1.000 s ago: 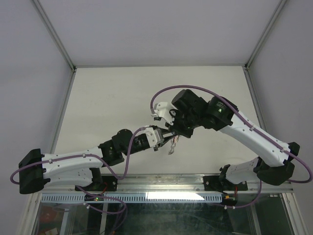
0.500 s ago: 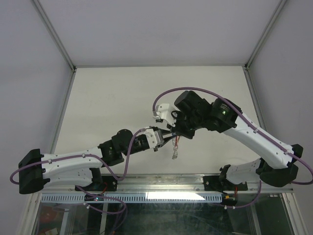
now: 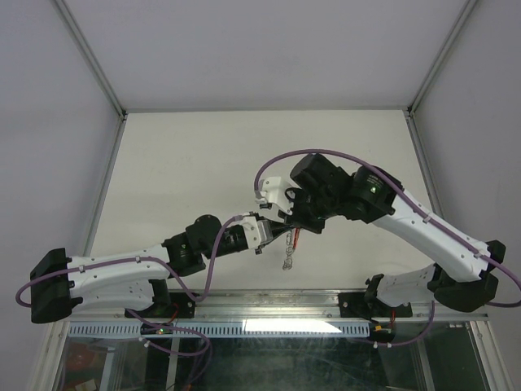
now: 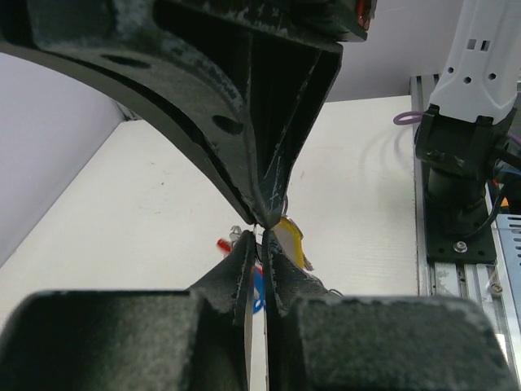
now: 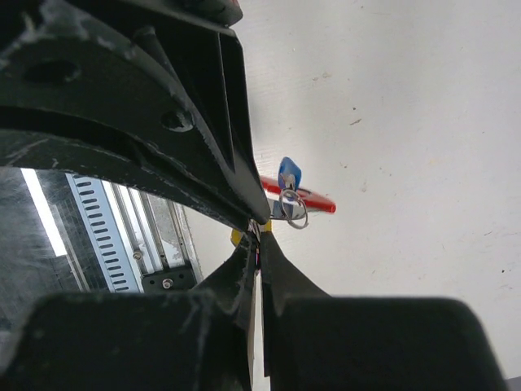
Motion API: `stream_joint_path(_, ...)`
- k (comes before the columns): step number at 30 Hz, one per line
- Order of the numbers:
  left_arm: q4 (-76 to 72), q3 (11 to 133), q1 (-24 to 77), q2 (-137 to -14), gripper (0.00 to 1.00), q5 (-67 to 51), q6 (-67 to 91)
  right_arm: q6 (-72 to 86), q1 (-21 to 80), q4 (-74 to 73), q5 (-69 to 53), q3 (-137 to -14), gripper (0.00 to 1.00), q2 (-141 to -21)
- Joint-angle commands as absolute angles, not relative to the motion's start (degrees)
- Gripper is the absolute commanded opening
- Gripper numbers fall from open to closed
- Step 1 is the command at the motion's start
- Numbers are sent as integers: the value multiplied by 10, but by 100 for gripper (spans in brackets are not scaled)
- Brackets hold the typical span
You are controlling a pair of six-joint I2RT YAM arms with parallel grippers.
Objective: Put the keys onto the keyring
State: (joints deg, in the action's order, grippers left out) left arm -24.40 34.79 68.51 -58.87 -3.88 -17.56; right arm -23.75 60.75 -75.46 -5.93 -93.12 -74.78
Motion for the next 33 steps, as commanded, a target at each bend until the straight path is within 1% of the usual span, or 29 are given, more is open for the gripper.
stream_joint_path(1, -264, 378, 679, -579, 0, -49, -185, -239, 617, -718, -86, -930, 0, -723)
stream_joint_path(14, -275, 365, 679, -572, 0, -10, -169, -242, 620, -682, -79, -908, 0, -694)
stream_joint_path(18, -284, 360, 679, -571, 0, 10, -157, -241, 620, -659, -64, -892, 8, -679)
stream_joint_path(20, -292, 356, 679, -571, 0, 19, -153, -236, 620, -637, -56, -883, 15, -668)
stream_joint_path(23, -310, 349, 679, -570, 0, 33, -148, -229, 620, -606, -41, -866, 22, -650)
stream_joint_path(27, -337, 335, 679, -570, 0, 49, -147, -215, 620, -562, -18, -849, 27, -627)
stream_joint_path(32, -373, 314, 679, -565, 0, 71, -143, -179, 619, -495, 52, -821, 30, -589)
stream_joint_path(33, -383, 308, 679, -562, 0, 75, -140, -164, 618, -478, 65, -814, 32, -579)
